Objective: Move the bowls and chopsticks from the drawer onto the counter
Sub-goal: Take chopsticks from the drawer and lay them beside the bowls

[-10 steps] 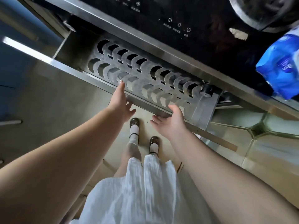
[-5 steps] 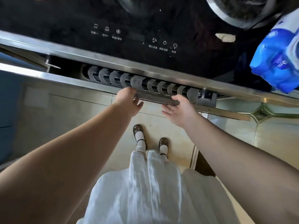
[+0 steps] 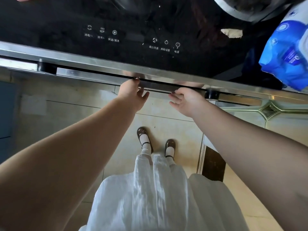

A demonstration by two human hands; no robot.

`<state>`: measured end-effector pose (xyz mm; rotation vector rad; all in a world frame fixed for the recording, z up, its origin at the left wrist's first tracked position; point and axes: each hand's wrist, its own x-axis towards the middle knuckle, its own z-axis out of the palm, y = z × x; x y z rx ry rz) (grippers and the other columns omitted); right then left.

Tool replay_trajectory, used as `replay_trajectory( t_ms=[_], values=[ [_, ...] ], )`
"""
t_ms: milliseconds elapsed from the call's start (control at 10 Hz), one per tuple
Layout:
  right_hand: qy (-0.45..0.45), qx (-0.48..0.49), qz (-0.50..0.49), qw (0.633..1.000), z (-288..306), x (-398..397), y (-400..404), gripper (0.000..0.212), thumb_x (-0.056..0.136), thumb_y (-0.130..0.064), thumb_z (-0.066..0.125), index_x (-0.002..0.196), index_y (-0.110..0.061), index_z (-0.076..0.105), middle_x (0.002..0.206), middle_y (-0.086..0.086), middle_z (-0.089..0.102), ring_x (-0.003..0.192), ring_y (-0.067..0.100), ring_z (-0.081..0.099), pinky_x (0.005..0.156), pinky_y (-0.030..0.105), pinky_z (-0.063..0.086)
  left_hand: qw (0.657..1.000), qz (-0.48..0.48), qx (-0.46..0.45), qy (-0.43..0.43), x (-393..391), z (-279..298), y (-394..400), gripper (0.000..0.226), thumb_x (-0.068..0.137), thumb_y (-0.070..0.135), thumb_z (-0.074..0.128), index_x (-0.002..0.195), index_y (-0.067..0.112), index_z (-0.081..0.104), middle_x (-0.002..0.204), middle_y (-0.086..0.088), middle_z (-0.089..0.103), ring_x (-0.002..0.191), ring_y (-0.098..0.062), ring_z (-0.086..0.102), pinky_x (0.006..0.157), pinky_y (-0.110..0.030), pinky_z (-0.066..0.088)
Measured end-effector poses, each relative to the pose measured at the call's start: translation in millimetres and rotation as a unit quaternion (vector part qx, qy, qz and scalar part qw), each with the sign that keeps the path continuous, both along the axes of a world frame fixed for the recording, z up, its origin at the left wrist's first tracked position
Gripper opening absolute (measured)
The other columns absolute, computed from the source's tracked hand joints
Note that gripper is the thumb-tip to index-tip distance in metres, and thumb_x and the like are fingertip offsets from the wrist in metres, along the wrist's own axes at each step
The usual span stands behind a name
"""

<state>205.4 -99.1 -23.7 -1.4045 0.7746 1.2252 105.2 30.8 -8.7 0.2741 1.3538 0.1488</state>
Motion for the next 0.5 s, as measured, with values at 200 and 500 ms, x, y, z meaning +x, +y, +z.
replay_trajectory(
  t_ms=[200,500],
  values=[
    [-0.007,-0.018,-0.002,1.0,-4,0,2,0.012,0.096,-0.004,0.046,0.087,-0.008,0.053,0.114,0.009,0.06,0.12,0.022,0.059,0.095,0.04,0.044,1.0,0.003,0.002,0.002,-1,0,-1,0.029,0.097,0.006,0.05,0.124,0.01,0.058,0.116,-0.007,0.057,0.121,-0.02,0.054,0.095,-0.041,0.046],
    [-0.135,-0.03,0.181,0.974,1,-24,-23,0.046,0.091,-0.003,0.056,0.135,-0.013,0.048,0.128,0.001,0.061,0.118,0.016,0.058,0.094,0.03,0.045,0.983,-0.163,0.085,0.005,-34,11,-26,0.047,0.101,0.007,0.046,0.145,0.023,0.039,0.14,0.001,0.053,0.129,-0.015,0.05,0.109,-0.046,0.038]
  ],
)
